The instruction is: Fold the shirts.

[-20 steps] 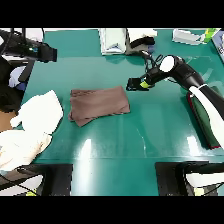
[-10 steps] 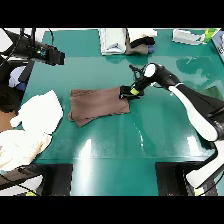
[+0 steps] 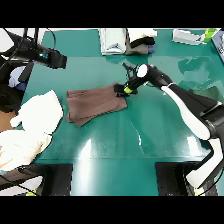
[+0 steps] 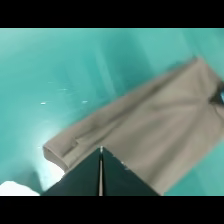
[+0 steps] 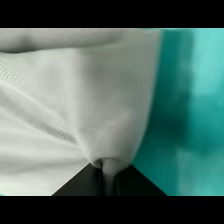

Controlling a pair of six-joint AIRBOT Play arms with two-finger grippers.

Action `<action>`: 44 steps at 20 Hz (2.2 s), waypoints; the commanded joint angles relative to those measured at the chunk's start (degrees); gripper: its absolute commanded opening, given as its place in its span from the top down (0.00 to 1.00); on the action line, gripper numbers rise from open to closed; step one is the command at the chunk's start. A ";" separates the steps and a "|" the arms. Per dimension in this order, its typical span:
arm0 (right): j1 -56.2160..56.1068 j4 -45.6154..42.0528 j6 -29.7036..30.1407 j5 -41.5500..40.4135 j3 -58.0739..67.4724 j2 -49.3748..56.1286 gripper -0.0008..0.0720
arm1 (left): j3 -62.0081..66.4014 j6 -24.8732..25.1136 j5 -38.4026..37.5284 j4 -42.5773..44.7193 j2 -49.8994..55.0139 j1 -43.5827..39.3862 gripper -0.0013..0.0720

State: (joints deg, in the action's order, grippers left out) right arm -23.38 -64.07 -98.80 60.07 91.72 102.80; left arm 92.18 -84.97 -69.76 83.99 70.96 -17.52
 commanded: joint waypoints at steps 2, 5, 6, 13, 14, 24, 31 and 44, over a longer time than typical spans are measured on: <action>8.07 -7.08 0.33 2.27 0.20 -9.16 0.97 | 0.00 1.49 -0.17 -0.04 0.02 -6.05 0.95; 19.63 -13.29 0.31 8.28 0.20 -16.68 0.97 | 0.00 1.46 0.22 -0.20 0.02 -9.05 0.95; 24.15 -14.14 0.31 9.31 0.20 -18.86 0.97 | 0.00 1.44 0.31 -0.46 0.02 -9.60 0.95; 49.90 -13.53 0.39 13.60 0.20 -25.29 0.97 | 0.04 1.42 0.31 -2.16 0.02 -10.05 0.95; 51.98 -13.53 0.94 14.16 0.17 -25.29 0.97 | 0.04 1.42 0.31 -2.16 0.02 -10.05 0.95; 56.30 -8.96 1.81 10.43 9.97 -25.64 0.97 | 0.04 0.96 0.26 -3.06 0.02 -10.05 0.95; 59.01 -11.10 1.84 23.45 23.63 -26.16 0.97 | 0.04 0.98 0.17 -3.48 0.02 -10.05 0.95; 75.82 -23.19 6.51 16.55 -34.05 -52.22 0.97 | 0.04 1.09 -1.27 -3.61 0.02 -10.05 0.95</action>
State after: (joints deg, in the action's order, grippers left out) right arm 49.63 -81.82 -93.34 81.01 70.35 55.99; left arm 92.18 -83.96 -70.39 80.38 70.96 -27.55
